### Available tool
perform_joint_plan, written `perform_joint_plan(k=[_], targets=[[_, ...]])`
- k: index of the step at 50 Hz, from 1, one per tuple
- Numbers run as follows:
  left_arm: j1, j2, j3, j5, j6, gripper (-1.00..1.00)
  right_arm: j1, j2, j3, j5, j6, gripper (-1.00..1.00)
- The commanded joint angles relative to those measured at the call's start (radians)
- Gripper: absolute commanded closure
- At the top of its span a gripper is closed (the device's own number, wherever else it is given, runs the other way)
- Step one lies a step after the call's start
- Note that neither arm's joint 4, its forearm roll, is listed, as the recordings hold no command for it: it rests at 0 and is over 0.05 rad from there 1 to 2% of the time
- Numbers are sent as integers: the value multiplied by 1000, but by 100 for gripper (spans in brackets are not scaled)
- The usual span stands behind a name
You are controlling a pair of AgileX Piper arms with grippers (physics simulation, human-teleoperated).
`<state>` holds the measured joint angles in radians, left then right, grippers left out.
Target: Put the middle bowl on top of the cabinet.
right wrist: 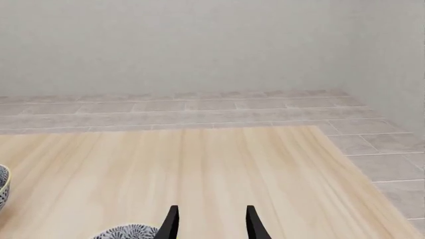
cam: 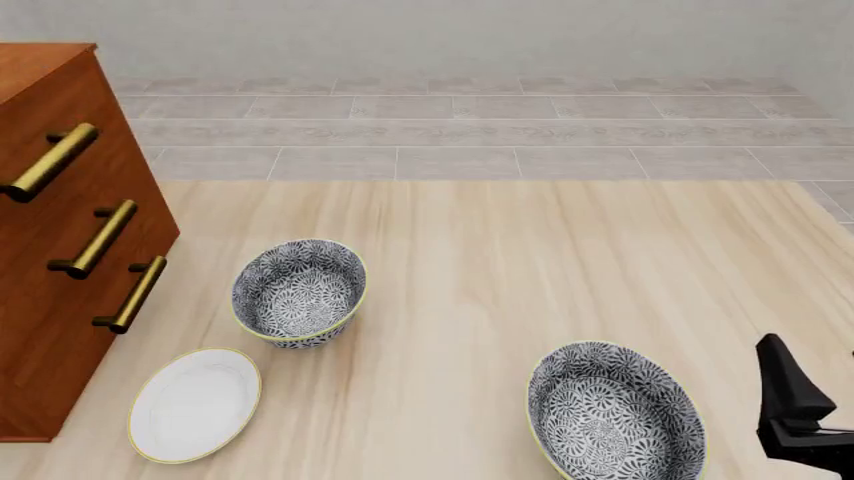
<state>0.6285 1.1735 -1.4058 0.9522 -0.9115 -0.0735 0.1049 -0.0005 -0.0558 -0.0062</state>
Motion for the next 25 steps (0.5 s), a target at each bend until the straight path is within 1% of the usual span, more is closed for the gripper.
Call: perform_joint_plan(k=[1, 6, 8, 9, 13, 14, 17, 20, 21, 23, 24, 25], targets=[[14, 16, 44, -28, -10, 100, -2, 1, 0, 2, -2, -100], [21, 23, 46, -29, -9, 100, -2, -10, 0, 12, 0, -100], [13, 19, 58, -32, -21, 100, -3, -13, 0, 16, 0, -100], [27, 24, 49, -32, -11, 100, -3, -16, 0, 19, 1, -100], [28, 26, 57, -37, -10, 100, -3, -5, 0, 9, 0, -100], [41, 32, 49, -38, 0, 100, -2, -1, 0, 5, 0, -100], [35, 32, 59, -45, -7, 100, -2, 7, 0, -2, 0, -100], [86, 29, 47, -62, -2, 100, -3, 16, 0, -12, 0, -100], [67, 24, 36, -65, 3, 100, -2, 22, 0, -18, -1, -100], [24, 0, 52, -77, -18, 100, -1, 28, 0, -24, -1, -100], [24, 0, 52, -77, -18, 100, -1, 28, 0, -24, -1, -100], [32, 2, 42, -73, -9, -100, 0, 34, 0, -29, 0, -100]])
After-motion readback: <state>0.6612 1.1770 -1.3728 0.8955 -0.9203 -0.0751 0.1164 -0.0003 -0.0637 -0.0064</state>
